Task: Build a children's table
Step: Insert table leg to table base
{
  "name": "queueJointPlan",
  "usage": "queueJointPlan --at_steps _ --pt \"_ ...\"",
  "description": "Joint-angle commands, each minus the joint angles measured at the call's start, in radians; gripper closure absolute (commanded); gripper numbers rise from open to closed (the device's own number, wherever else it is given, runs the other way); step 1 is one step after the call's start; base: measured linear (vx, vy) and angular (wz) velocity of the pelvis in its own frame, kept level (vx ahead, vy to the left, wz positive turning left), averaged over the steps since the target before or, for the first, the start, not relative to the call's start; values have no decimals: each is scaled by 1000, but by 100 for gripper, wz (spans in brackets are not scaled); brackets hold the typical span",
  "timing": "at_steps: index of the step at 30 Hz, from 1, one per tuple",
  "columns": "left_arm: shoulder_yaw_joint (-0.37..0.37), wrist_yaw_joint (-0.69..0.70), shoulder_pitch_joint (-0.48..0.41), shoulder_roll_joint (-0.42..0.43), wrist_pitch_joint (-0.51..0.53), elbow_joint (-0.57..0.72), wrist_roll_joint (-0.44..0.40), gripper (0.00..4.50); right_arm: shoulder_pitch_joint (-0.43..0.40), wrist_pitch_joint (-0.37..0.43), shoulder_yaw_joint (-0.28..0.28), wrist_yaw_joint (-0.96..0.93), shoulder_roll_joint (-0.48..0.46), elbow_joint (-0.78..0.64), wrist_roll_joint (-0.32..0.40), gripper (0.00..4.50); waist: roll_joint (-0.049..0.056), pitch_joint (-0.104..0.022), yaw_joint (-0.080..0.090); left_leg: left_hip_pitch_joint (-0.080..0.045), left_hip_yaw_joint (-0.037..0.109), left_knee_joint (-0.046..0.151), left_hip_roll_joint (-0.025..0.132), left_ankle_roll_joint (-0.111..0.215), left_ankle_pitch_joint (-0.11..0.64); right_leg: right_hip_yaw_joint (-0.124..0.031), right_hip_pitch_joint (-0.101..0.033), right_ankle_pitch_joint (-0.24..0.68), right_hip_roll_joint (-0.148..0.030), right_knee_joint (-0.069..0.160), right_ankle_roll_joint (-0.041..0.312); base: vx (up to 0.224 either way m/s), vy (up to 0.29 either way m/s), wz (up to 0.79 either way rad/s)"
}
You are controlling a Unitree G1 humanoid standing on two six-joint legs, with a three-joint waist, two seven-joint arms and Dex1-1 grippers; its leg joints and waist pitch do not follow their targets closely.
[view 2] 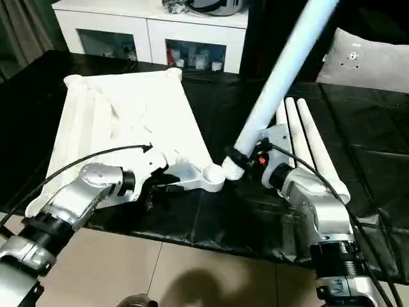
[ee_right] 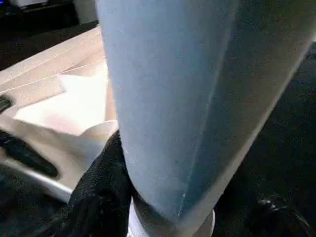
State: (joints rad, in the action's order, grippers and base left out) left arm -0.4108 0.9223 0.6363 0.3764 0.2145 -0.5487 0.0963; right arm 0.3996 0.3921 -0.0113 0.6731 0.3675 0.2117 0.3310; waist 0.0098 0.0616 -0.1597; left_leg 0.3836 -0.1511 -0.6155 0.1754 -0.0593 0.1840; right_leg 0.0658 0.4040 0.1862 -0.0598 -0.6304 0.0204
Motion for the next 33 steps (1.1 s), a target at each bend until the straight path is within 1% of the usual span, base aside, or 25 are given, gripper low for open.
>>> queueJointPlan --at_steps 1,2,4,5,7,9,11,15,18,19,22,25,29,30,31,33 --pt "1 17 23 -2 -17 -26 -16 382 19 20 9 22 10 -32 11 264 4 -76 0 -17 13 81 52 -11 199 -52 -54 194 -94 79 179 0 0 0" --pt "6 28 28 -3 -23 -35 -16 389 24 27 15 32 13 -35 13 264 1 -76 1 -17 12 80 52 -11 194 -52 -54 188 -94 78 182 0 0 0" --pt "7 42 30 -2 -29 -39 -17 398 29 35 24 47 17 -38 17 264 3 -76 0 -16 13 81 54 -11 190 -53 -54 181 -96 76 189 0 0 0" --pt "0 67 30 5 -39 -41 -23 410 36 49 42 78 28 -46 21 264 -2 -76 0 -16 12 80 53 -4 187 -52 -56 183 -96 77 190 0 0 0" --pt "-14 102 27 16 -64 -46 -35 437 44 61 62 113 39 -56 21 264 -3 -75 -1 -14 13 81 53 -2 184 -52 -56 194 -97 77 185 0 0 0" --pt "-26 126 25 23 -82 -50 -43 440 56 70 74 131 40 -60 21 264 -2 -75 -1 -14 13 81 54 0 177 -54 -56 190 -98 76 181 0 0 0" --pt "-35 141 27 28 -98 -63 -57 449 79 89 89 149 35 -49 20 264 -3 -77 0 -16 12 80 54 -1 171 -52 -53 176 -96 73 191 0 0 0" --pt "-48 175 17 40 -108 -48 -65 450 99 103 112 167 28 -27 13 264 -2 -76 -1 -15 12 81 55 -4 177 -53 -53 190 -100 73 194 0 0 0" --pt "-39 211 3 42 -107 -17 -57 450 110 125 152 210 25 6 10 264 -3 -75 -3 -18 11 81 57 -6 185 -53 -50 197 -100 75 201 0 0 0" --pt "-39 211 3 42 -107 -17 -57 450 110 126 152 211 25 7 10 264 -5 -74 -5 -18 11 82 58 -8 188 -54 -50 206 -101 73 199 0 0 0" --pt "-46 242 -4 49 -122 -6 -62 450 117 131 169 209 18 38 -13 264 -2 -73 -9 -19 11 84 59 -13 199 -54 -47 224 -101 76 191 0 0 0" --pt "-47 251 -6 49 -131 -6 -63 450 131 140 175 199 14 72 -27 264 -3 -74 -6 -19 13 86 57 -23 215 -54 -48 232 -101 76 189 0 0 0" --pt "-45 264 -3 50 -132 -13 -68 450 139 160 189 219 32 83 -31 264 -3 -75 -8 -19 13 85 58 -25 204 -54 -49 207 -100 73 187 0 0 0" --pt "-46 264 -1 51 -137 -17 -76 450 139 168 190 228 38 81 -29 264 -1 -76 -8 -19 13 85 58 -23 201 -54 -50 197 -100 72 188 0 0 0" --pt "-45 261 2 52 -144 -27 -84 450 136 183 192 247 53 71 -24 264 -4 -75 -8 -18 12 85 57 -21 198 -55 -51 188 -99 72 188 0 0 0" --pt "-41 262 5 52 -147 -36 -86 450 133 189 193 258 66 64 -24 264 -3 -76 -10 -17 11 83 56 -18 192 -55 -52 181 -100 72 188 0 0 0"
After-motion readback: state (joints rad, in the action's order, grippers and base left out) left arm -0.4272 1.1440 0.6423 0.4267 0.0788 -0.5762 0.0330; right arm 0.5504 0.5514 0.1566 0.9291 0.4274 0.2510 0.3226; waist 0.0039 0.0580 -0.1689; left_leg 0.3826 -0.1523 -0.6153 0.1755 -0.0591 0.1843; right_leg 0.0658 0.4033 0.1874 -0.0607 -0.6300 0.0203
